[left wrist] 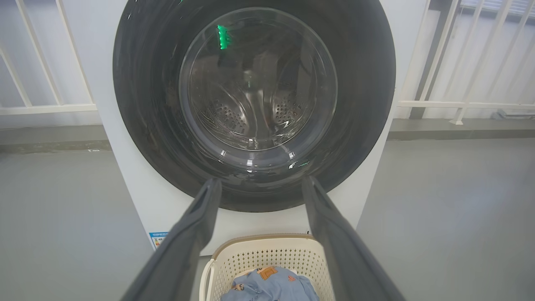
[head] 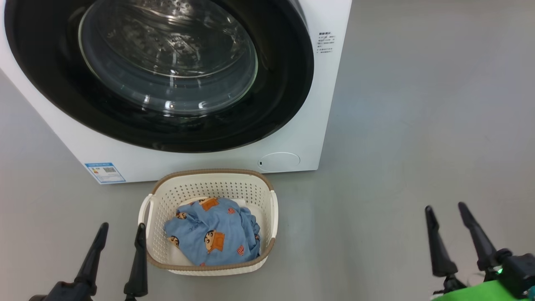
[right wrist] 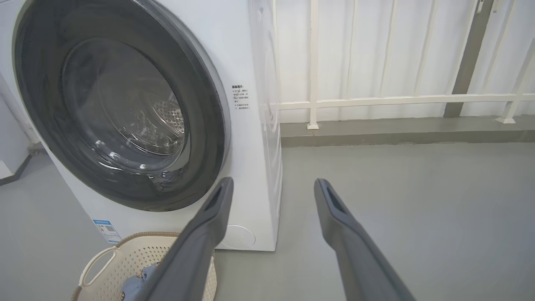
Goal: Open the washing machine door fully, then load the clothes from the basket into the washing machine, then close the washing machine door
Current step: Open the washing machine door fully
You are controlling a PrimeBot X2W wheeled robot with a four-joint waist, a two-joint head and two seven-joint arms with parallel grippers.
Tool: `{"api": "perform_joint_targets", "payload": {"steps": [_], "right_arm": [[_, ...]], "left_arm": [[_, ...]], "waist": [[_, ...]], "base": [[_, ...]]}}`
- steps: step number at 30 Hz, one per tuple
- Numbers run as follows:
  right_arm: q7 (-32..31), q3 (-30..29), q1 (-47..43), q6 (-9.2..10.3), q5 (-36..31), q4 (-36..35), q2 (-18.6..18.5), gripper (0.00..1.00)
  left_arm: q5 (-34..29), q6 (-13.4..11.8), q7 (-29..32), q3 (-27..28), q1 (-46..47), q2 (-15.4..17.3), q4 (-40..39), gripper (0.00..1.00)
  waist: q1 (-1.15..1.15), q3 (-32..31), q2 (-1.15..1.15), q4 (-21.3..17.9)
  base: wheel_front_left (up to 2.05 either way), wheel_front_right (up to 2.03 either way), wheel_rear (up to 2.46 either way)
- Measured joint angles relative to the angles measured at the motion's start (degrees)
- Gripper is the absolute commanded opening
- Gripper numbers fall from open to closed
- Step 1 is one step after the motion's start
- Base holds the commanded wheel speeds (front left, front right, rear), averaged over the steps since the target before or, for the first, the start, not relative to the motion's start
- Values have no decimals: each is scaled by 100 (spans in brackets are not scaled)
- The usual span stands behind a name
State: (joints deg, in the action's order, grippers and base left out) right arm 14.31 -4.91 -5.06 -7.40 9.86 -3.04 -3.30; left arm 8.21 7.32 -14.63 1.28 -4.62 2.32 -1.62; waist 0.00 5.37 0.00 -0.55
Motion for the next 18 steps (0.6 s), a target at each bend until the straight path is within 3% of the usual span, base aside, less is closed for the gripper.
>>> {"api": "perform_joint_targets", "payload": {"steps": [3, 14, 18], "right_arm": [[0, -135, 77, 0, 200, -8, 20, 0], [0, -709, 240, 0, 1421, 25, 79, 0], [1, -1012, 324, 0, 2351, 119, 100, 0]], "left_arm": [[0, 0, 0, 16, 3, 0, -16, 100], [0, 1, 0, 30, 8, 0, -47, 100], [0, 1, 0, 30, 8, 0, -57, 100]], "waist": [[0, 23, 0, 9], [0, 102, 0, 49], [0, 192, 0, 58]], "base": [[0, 0, 0], [0, 0, 0], [0, 0, 0]]}}
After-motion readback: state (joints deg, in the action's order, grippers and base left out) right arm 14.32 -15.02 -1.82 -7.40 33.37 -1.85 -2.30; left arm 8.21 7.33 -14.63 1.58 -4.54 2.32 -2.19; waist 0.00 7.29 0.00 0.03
